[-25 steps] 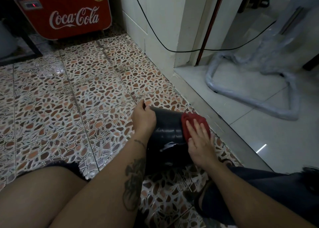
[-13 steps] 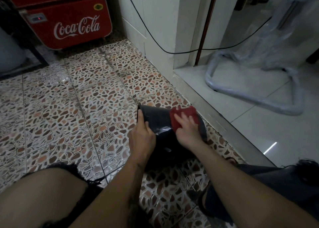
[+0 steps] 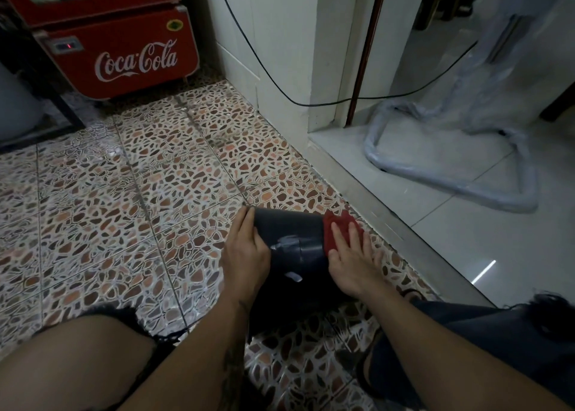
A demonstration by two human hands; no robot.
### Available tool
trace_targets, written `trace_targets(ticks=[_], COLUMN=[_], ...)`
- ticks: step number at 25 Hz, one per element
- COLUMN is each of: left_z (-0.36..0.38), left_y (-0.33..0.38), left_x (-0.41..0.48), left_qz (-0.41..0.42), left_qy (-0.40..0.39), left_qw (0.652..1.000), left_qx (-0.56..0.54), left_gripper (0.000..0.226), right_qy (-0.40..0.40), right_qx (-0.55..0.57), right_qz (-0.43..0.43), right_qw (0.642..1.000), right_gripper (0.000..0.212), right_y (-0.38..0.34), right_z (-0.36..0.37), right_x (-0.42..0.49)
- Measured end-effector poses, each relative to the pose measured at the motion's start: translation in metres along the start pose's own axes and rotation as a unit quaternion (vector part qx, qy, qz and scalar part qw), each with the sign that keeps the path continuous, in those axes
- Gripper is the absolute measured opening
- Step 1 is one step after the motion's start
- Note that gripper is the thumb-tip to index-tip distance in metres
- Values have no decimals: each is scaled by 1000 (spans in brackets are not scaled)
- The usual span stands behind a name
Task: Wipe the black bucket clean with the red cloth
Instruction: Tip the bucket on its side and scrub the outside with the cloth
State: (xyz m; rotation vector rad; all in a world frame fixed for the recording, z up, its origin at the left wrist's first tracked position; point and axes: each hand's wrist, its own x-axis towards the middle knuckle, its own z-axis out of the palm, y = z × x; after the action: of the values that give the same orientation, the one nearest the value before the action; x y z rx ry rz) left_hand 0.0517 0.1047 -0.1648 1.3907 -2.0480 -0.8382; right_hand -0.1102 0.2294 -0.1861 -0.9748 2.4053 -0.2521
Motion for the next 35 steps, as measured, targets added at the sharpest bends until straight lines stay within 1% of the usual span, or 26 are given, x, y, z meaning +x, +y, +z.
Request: trace_targets(ticks=[1,2,4,5,6,8,9,11,13,15,16,17,19,21,22,24,27,28,31,33,35], left_z=[0,1,2,3,3,2,0,-1,-1,0,1,2,3,4,4,4,5,5,3,4,5], left_y=[0,0,-1,-1,-1,1,2,3,4,5,4,4,1,0,1,3,4,4,4,2,1], left_x=[3,6,15,20,25,30,32,33,33,35,36,38,45,48,46,43,44,44,44,44,48], left_qz=[-6,-12,-23,-31,-41,-77,-94,-109,-112,-117,-120,-124,-138,-139,-135,-125,-126,-134,-145,-140,-140], left_qy=[4,5,4,3,1,-1,-1,-1,3,3,4,3,3,3,5,10,12,12,13,11,6], left_qw=[1000,1000,999,998,997,992,989,984,983,983,983,983,981,981,982,984,983,981,977,979,978], left_qx=[-15,-27,-44,-53,-65,-97,-114,-141,-148,-141,-139,-138,-139,-134,-130,-126,-136,-143,-153,-151,-154], left_gripper=[47,46,46,46,46,45,45,45,43,42,42,42,42,42,42,43,44,44,40,40,40], right_qy=[5,12,23,20,23,58,81,103,81,61,57,52,44,47,51,81,132,131,68,59,56], right_qx=[10,21,57,89,123,162,166,143,83,51,59,73,96,107,105,92,63,35,-57,-71,-75], right_qz=[-21,-61,-171,-209,-228,-221,-193,-98,-13,19,7,-27,-139,-239,-263,-264,-219,-220,-253,-246,-226], right_qw=[1000,998,983,974,966,960,964,980,993,997,997,996,985,964,958,957,965,966,963,965,970], right_gripper=[65,69,76,77,74,63,59,55,58,64,65,66,69,72,70,60,36,35,58,65,65], right_y=[-12,-25,-49,-55,-56,-44,-33,-15,-17,-40,-56,-70,-85,-72,-60,-38,-35,-40,-51,-57,-68], right_z=[3,9,22,26,27,23,20,10,1,-3,-4,-3,9,25,29,23,5,3,18,24,20], right_x=[-3,-7,-17,-19,-19,-10,-4,10,22,28,27,23,6,-14,-21,-19,-2,2,3,5,14])
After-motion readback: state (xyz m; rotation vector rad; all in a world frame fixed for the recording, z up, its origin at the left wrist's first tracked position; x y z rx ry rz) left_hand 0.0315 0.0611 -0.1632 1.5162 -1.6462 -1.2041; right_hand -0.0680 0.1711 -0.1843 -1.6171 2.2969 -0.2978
